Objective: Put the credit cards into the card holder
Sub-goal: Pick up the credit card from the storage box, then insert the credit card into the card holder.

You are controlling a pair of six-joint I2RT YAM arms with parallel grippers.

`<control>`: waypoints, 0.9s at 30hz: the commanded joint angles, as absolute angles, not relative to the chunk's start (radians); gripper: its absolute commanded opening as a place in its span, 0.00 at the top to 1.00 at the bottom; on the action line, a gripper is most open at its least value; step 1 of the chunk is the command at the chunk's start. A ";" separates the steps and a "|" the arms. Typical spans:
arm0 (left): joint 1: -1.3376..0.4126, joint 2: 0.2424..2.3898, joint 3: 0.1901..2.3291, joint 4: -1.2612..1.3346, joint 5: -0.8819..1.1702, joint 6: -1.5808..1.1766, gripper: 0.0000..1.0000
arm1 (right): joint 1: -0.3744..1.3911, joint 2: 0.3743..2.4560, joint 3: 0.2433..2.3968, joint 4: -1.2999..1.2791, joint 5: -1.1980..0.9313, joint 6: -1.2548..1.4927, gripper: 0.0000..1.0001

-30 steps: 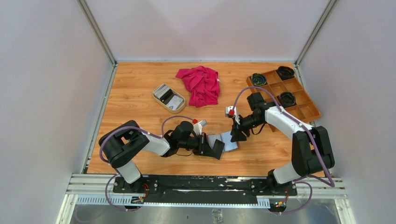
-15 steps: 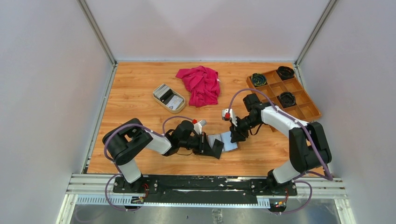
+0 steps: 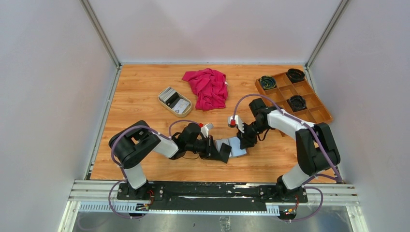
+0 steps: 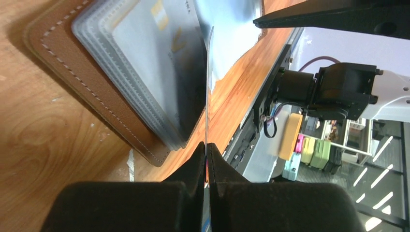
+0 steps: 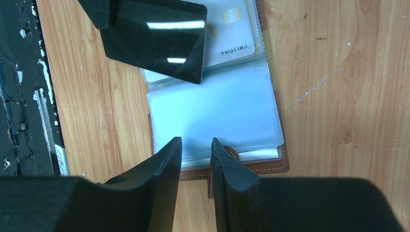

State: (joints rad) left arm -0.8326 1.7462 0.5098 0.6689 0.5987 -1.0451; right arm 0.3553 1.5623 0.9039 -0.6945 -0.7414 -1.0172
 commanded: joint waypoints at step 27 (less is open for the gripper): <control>-0.762 1.851 0.585 0.632 0.743 -1.213 1.00 | 0.394 1.552 0.917 -0.701 -0.723 -0.999 0.69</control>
State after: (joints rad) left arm -0.7734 1.8313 0.5781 0.6521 0.7265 -1.1957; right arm 0.3775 1.5623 0.9039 -0.6945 -0.7307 -1.0100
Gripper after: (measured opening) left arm 0.006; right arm 0.312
